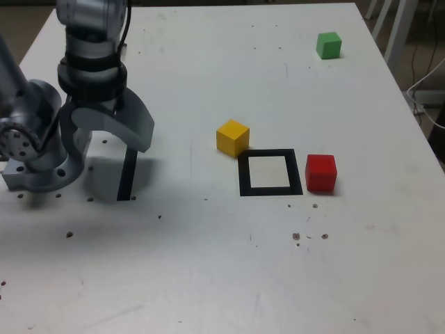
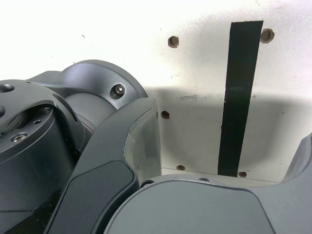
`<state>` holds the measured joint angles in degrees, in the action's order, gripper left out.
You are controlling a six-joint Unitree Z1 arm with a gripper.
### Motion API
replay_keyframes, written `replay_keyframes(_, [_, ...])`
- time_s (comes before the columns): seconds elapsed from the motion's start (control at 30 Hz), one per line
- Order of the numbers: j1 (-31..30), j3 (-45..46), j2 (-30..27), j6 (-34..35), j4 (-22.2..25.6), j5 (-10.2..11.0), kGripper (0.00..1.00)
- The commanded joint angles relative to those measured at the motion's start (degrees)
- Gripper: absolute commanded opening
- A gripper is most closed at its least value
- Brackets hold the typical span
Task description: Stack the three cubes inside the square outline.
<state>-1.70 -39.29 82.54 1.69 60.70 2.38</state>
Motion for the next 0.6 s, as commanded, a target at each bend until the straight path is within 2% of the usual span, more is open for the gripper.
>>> replay_keyframes(0.0, [-0.06, -0.31, 0.08, 0.16, 0.15, 0.08, 0.99])
replay_keyframes(0.4, [-0.13, -0.87, 0.21, 0.61, 0.48, 0.13, 0.99])
replay_keyframes(0.57, [-2.52, -3.57, 1.84, 2.37, 1.49, 0.36, 0.99])
